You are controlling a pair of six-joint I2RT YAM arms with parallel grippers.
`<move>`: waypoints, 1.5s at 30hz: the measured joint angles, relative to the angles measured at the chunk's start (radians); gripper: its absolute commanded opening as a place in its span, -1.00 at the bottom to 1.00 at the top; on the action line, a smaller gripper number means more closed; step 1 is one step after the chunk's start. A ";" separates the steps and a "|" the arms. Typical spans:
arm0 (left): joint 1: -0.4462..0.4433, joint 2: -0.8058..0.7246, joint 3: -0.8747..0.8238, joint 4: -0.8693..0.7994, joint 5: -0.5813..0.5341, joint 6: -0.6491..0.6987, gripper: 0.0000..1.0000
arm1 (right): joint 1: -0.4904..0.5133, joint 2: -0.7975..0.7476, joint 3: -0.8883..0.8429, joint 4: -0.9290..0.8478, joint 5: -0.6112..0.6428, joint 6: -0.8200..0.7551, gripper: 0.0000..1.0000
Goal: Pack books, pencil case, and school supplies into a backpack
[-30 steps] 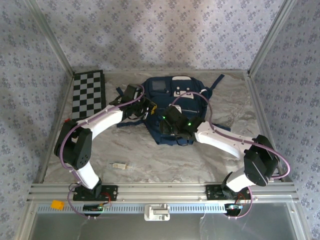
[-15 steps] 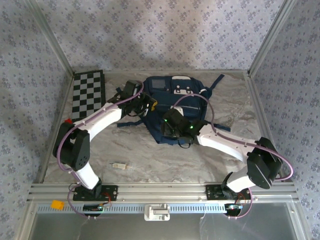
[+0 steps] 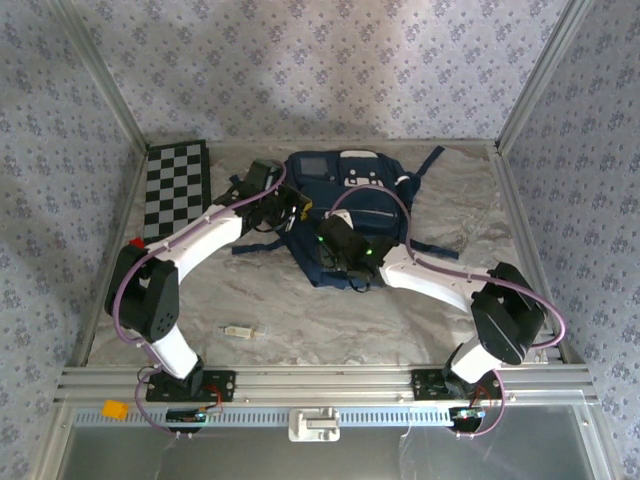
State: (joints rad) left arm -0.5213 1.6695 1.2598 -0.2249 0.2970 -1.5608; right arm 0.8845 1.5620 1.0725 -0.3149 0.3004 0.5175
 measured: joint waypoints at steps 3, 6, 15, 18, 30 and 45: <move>0.000 0.000 0.002 -0.001 -0.002 0.000 -1.00 | 0.002 0.002 0.002 0.003 0.005 -0.029 -0.43; 0.000 -0.001 0.002 -0.001 -0.003 0.002 -1.00 | 0.001 0.011 0.010 0.002 0.016 -0.060 -0.63; 0.010 -0.005 0.007 -0.014 -0.005 0.030 -1.00 | 0.008 0.016 0.020 -0.004 0.050 -0.088 -1.00; 0.029 -0.007 0.009 -0.038 0.013 0.062 -1.00 | 0.013 0.011 0.018 -0.013 0.059 -0.061 -1.00; 0.190 0.108 0.216 -0.238 0.190 0.304 -0.49 | -0.005 -0.117 -0.043 -0.082 0.000 0.023 -1.00; 0.190 -0.218 -0.221 -0.039 0.128 0.326 0.08 | 0.029 0.030 0.072 -0.055 -0.165 0.073 -1.00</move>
State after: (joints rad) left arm -0.3317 1.4517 1.0386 -0.2634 0.4248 -1.2350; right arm 0.9134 1.5921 1.1442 -0.3702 0.1352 0.5907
